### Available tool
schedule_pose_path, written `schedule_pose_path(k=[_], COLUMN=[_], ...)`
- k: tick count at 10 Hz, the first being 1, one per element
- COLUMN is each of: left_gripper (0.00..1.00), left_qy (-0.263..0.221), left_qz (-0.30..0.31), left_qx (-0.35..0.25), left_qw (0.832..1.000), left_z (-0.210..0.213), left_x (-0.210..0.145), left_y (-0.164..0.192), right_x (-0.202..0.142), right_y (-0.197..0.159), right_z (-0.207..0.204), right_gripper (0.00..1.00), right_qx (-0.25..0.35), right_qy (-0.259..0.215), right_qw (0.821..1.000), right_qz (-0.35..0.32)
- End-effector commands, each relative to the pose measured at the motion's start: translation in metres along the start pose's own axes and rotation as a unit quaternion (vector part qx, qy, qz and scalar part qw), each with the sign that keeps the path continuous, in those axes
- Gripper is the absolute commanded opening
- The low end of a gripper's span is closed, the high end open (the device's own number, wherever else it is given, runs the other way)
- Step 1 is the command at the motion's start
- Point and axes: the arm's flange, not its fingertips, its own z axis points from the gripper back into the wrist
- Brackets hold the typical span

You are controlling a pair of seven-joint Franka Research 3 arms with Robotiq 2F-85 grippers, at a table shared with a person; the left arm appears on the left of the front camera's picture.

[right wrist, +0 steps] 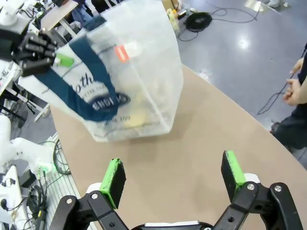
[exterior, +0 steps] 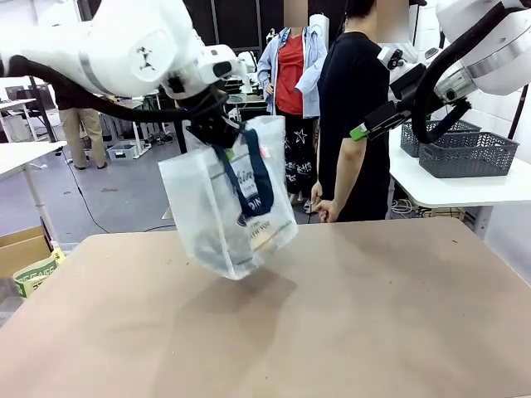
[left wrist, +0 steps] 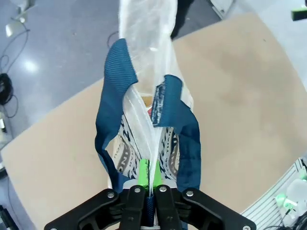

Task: Transfer purchased items from the store into the shopping bag.
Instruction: Move the Reusable shopping bag to the right side of the table.

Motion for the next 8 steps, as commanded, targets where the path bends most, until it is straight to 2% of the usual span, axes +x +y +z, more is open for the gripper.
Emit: schedule_pose_path(k=[1, 5, 8], left_gripper=[0.00, 0.00, 0.00], left_qy=[-0.037, -0.065, -0.070], left_qz=[0.015, 0.063, 0.095], left_qx=[0.039, 0.091, 0.144], left_qw=[0.998, 0.992, 0.982], left_z=[0.019, 0.048, 0.058], left_x=[-0.007, -0.050, -0.095], left_y=[0.039, 0.137, 0.203], right_x=[0.003, 0.003, 0.003], right_y=[0.000, 0.000, 0.000], right_z=[-0.001, -0.001, -0.001], right_gripper=[1.00, 1.00, 1.00], right_qx=[-0.007, -0.007, -0.007], right_qy=[0.003, 0.003, 0.003], right_qw=[1.000, 1.000, 1.000], right_qz=[-0.005, -0.005, -0.005])
